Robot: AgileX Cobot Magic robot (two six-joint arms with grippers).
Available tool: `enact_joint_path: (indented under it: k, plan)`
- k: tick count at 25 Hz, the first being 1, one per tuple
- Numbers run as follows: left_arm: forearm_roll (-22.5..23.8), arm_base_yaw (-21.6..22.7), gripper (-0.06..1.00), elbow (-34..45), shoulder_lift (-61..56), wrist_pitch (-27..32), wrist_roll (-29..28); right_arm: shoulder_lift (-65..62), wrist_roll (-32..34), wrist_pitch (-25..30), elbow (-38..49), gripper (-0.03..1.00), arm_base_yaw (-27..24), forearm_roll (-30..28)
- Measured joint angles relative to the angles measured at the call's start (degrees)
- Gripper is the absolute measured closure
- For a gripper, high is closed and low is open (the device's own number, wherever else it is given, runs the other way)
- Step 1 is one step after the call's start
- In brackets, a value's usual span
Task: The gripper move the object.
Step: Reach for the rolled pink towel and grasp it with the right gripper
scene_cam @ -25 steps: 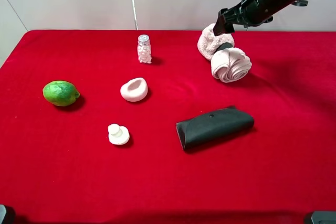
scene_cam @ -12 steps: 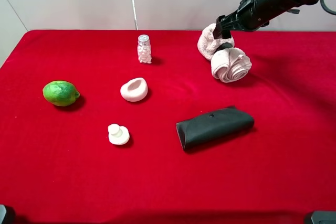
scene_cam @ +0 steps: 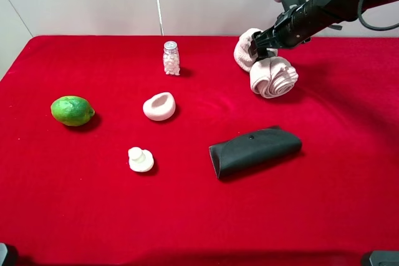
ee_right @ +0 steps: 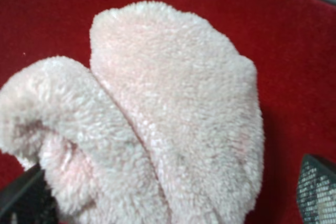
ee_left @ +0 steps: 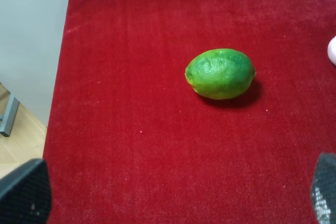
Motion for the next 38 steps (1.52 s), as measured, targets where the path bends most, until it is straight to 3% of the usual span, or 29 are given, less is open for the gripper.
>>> enact_joint_path:
  k: [29, 32, 36, 38]
  plan:
    - [0.0, 0.0, -0.03, 0.0, 0.0, 0.0, 0.0, 6.98, -0.24, 2.6, -4.19, 0.27, 1.61, 2.2]
    - [0.0, 0.0, -0.03, 0.0, 0.0, 0.0, 0.0, 6.98, -0.24, 2.97, -4.19, 0.34, 1.61, 2.2]
    - [0.0, 0.0, -0.03, 0.0, 0.0, 0.0, 0.0, 6.98, -0.24, 3.27, -4.31, 0.52, 1.61, 2.39]
    - [0.0, 0.0, -0.03, 0.0, 0.0, 0.0, 0.0, 6.98, -0.24, 3.4, -4.38, 0.56, 1.61, 2.44]
